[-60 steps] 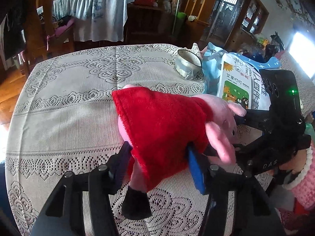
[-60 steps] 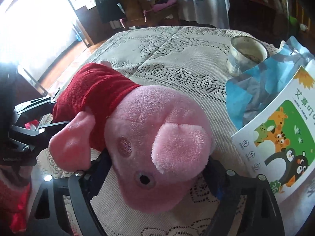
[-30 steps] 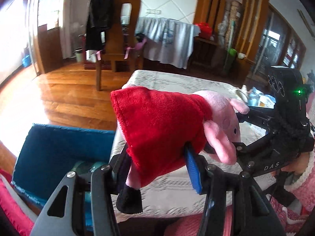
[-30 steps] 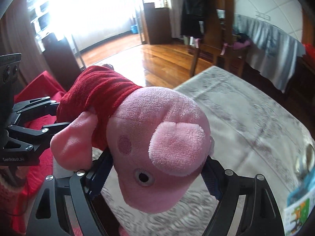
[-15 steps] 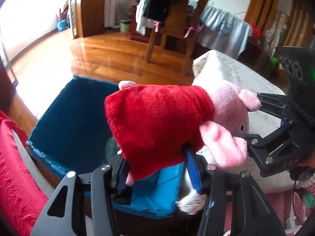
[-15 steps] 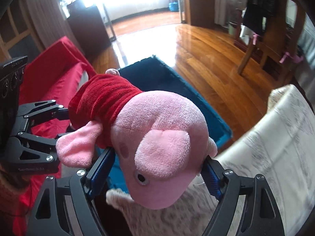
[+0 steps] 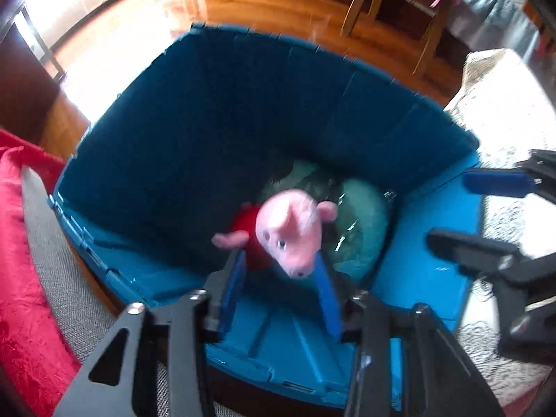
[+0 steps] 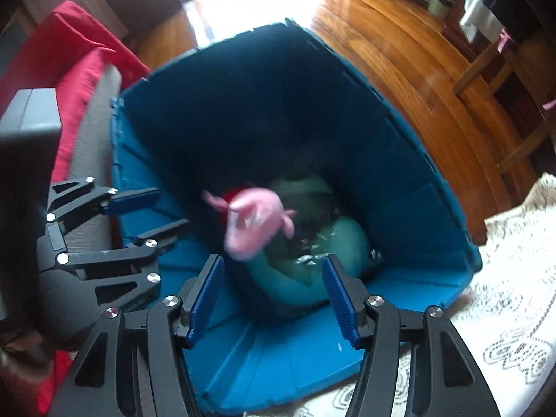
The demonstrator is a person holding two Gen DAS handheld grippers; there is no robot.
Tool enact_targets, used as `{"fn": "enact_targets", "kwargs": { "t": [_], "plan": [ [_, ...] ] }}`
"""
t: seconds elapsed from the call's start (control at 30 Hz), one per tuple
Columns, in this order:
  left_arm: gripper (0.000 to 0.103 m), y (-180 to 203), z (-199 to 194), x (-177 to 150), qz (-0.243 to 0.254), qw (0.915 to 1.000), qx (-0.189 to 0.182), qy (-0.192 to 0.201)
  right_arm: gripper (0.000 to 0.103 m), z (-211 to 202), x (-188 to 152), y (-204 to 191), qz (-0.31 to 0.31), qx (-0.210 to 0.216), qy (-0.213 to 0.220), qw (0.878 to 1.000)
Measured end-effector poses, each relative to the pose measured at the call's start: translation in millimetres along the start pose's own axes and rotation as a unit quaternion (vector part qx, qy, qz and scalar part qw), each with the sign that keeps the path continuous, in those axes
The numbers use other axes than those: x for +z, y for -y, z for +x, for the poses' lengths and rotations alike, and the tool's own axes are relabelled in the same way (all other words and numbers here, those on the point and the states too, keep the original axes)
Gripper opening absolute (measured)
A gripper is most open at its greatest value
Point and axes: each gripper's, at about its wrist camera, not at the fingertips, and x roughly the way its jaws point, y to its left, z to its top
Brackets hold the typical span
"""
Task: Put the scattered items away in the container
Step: 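Open both grippers to drop the pig plush into the bin, then move both grippers back toward the printed package and jar on the table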
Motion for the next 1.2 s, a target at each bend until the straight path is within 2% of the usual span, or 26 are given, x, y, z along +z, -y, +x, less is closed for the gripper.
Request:
{"fn": "enact_targets", "kwargs": {
  "t": [0.03, 0.07, 0.17, 0.3, 0.47, 0.57, 0.83, 0.93, 0.97, 1.07, 1.2],
  "plan": [
    [0.079, -1.7, 6.8, -2.5, -0.001, 1.0000, 0.008, -0.006, 0.060, 4.6, -1.3, 2.7, 0.006, -0.003, -0.010, 1.000],
    [0.086, -2.3, 10.8, -5.7, -0.001, 0.9998, 0.015, -0.009, 0.063, 11.4, -2.7, 5.9, 0.014, -0.007, -0.026, 1.000],
    [0.087, -4.5, 15.2, -11.0, -0.004, 0.9997, 0.017, -0.014, 0.065, 14.0, -4.8, 12.0, 0.026, -0.014, -0.042, 0.999],
    [0.087, -4.0, 8.1, -10.6, -0.009, 0.9997, 0.015, -0.015, 0.086, 14.0, -9.9, 13.0, 0.029, -0.029, -0.062, 0.997],
    [0.087, -1.6, -7.0, -4.6, -0.009, 0.9998, 0.012, -0.009, 0.086, 3.7, -30.7, 25.8, 0.041, -0.039, -0.073, 0.996],
    [0.087, -4.6, -19.7, -3.8, -0.013, 0.9998, 0.016, -0.005, 0.086, -11.8, -44.9, 36.0, 0.053, -0.031, -0.076, 0.995],
    [0.087, 6.1, -56.6, -2.5, -0.012, 0.9996, 0.024, 0.012, 0.086, -75.1, -77.9, 59.4, 0.082, -0.007, -0.019, 0.996],
    [0.087, 17.8, -72.9, -2.2, 0.001, 0.9994, 0.030, 0.018, 0.086, -104.8, -93.1, 68.2, 0.086, -0.021, 0.007, 0.996],
    [0.087, 23.6, -77.6, -2.3, 0.008, 0.9992, 0.034, 0.019, 0.086, -116.5, -100.3, 75.1, 0.093, -0.024, 0.017, 0.995],
    [0.087, 46.3, -93.8, -3.3, 0.031, 0.9985, 0.039, 0.021, 0.099, -144.6, -121.8, 98.6, 0.124, -0.026, 0.035, 0.991],
    [0.087, 89.2, -123.6, -3.1, 0.061, 0.9971, 0.023, 0.037, 0.099, -179.8, -157.4, 132.5, 0.162, -0.035, 0.058, 0.984]
  ]
}}
